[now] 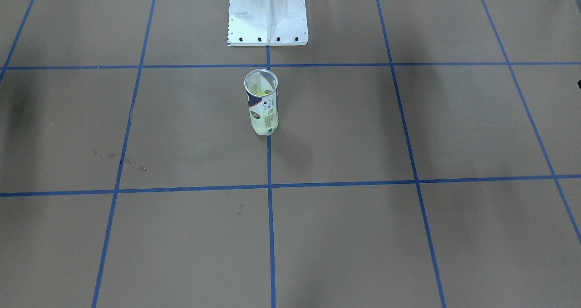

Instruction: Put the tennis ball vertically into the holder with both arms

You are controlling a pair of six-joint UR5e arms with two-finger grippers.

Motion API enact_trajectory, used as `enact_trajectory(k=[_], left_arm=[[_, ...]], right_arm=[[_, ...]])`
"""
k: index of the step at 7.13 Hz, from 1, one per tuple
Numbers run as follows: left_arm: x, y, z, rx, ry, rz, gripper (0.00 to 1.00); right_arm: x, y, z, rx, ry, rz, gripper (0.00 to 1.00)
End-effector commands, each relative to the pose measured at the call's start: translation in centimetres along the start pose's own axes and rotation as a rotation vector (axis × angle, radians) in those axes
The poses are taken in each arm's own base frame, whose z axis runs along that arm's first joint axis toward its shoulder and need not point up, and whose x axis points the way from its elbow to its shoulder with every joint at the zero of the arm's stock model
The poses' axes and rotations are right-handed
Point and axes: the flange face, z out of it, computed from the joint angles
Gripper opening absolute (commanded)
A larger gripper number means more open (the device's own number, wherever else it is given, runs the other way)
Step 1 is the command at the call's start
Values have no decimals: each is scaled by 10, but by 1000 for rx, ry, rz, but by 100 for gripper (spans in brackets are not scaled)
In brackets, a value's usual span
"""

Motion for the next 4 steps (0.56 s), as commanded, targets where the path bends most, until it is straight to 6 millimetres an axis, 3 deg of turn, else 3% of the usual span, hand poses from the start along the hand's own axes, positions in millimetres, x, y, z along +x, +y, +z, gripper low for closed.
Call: enact_trajectory(k=[1, 4], left_arm=[[-3, 5, -4, -22, -12, -20, 100], [-2, 4, -1, -26, -9, -19, 100]], right_arm=[[2, 7, -1, 3, -6, -3, 99], [3, 28, 1, 1, -14, -14, 99]])
